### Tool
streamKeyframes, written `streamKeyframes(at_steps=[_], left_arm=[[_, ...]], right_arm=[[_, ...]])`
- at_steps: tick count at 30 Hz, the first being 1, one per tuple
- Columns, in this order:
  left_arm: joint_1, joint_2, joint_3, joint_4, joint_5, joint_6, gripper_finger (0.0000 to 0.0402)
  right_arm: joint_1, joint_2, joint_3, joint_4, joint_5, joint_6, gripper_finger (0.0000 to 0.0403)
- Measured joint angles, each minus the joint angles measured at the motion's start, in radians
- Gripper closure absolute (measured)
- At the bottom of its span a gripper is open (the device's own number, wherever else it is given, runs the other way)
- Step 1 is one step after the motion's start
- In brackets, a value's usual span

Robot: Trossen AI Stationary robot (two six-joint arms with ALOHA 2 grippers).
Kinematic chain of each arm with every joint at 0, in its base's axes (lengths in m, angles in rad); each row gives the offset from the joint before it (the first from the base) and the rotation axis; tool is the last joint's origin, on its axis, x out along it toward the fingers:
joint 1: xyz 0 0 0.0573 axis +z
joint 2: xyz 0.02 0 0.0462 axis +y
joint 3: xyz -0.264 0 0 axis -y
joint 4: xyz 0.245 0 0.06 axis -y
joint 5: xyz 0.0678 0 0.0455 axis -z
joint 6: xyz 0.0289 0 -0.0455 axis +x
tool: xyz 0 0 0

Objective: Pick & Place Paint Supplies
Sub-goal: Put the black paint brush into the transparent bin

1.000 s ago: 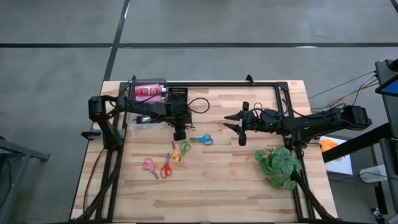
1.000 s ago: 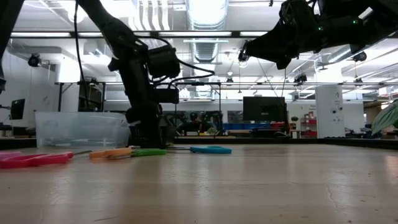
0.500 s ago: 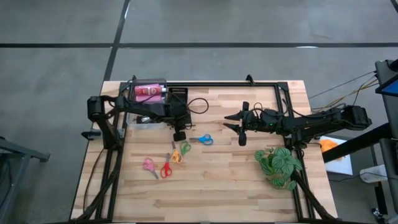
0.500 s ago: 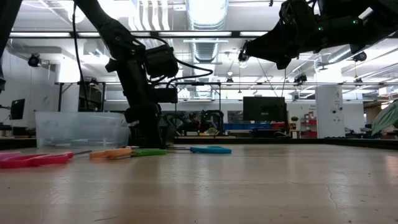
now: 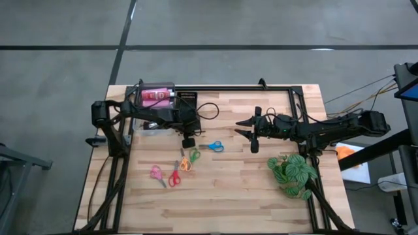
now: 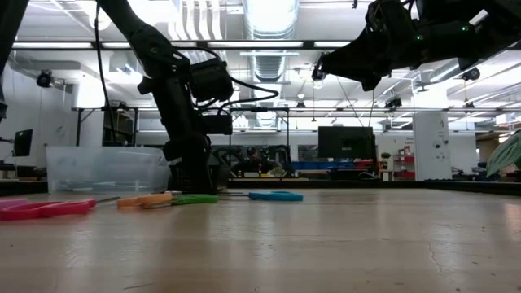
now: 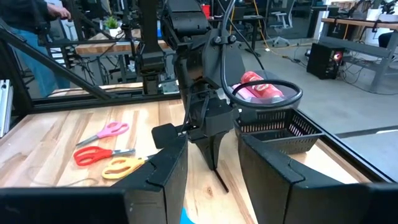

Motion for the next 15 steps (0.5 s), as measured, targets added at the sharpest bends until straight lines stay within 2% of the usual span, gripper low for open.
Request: streamKeyframes(at_steps=[10,15], left_arm=[[-0.011,-0.058,-0.005,-0.013,-0.010,-0.016,0.0400],[-0.030,-0.066,0.034,-0.031,-0.003,-0.009,0.0400]], right_arm=[[0.000,0.000,0.000,0.000,0.000,0.000,0.0261],[0.000,0.001,0.000,0.000,0.000,-0.001,0.0261]])
